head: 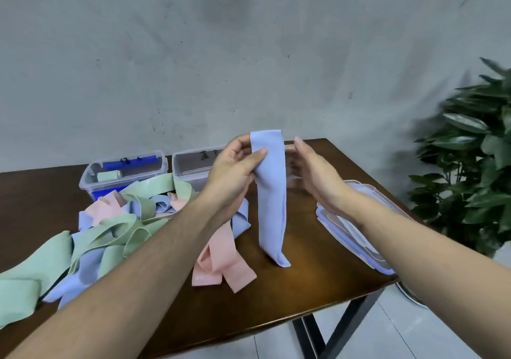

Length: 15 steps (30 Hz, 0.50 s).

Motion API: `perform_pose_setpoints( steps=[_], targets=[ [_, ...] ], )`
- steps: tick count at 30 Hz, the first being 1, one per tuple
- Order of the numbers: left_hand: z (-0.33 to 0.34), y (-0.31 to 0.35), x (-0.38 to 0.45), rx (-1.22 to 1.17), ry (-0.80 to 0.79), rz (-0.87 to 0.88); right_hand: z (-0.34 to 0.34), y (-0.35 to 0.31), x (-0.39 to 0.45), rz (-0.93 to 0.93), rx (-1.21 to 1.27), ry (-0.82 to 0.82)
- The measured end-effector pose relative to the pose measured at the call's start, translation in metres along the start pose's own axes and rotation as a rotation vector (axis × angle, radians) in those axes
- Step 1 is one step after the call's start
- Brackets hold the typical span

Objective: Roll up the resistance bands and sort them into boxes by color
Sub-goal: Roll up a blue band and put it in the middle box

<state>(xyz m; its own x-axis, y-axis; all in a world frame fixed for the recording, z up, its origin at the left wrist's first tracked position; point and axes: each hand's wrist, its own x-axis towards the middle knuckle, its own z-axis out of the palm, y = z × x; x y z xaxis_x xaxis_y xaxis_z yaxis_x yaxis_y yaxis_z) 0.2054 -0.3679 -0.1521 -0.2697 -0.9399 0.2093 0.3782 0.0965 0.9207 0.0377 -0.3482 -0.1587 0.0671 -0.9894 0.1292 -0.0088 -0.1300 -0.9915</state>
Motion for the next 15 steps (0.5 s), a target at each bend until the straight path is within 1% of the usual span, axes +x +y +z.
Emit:
perform_pose_setpoints(
  steps=[2,4,6,8,11,12,15],
  targets=[
    [0.001,0.001,0.002,-0.026,0.022,0.023,0.000,0.005,-0.003,-0.059,-0.124,-0.026],
    [0.004,0.002,0.004,-0.047,0.062,0.030,0.001,0.009,-0.006,-0.076,-0.209,-0.023],
    [0.007,0.001,0.004,-0.056,0.100,0.025,0.002,0.010,-0.007,-0.061,-0.195,-0.031],
    [0.008,0.000,0.004,-0.049,0.093,-0.029,0.002,0.008,-0.009,-0.033,-0.137,-0.056],
    [0.008,-0.003,0.003,-0.026,-0.032,-0.185,-0.001,0.002,-0.010,-0.002,-0.066,-0.046],
    [0.008,-0.006,0.003,-0.026,-0.040,-0.206,-0.002,0.001,-0.009,0.008,-0.069,-0.044],
    [0.009,-0.013,0.008,-0.062,0.066,-0.197,-0.008,0.007,-0.010,0.091,-0.102,-0.067]
  ],
)
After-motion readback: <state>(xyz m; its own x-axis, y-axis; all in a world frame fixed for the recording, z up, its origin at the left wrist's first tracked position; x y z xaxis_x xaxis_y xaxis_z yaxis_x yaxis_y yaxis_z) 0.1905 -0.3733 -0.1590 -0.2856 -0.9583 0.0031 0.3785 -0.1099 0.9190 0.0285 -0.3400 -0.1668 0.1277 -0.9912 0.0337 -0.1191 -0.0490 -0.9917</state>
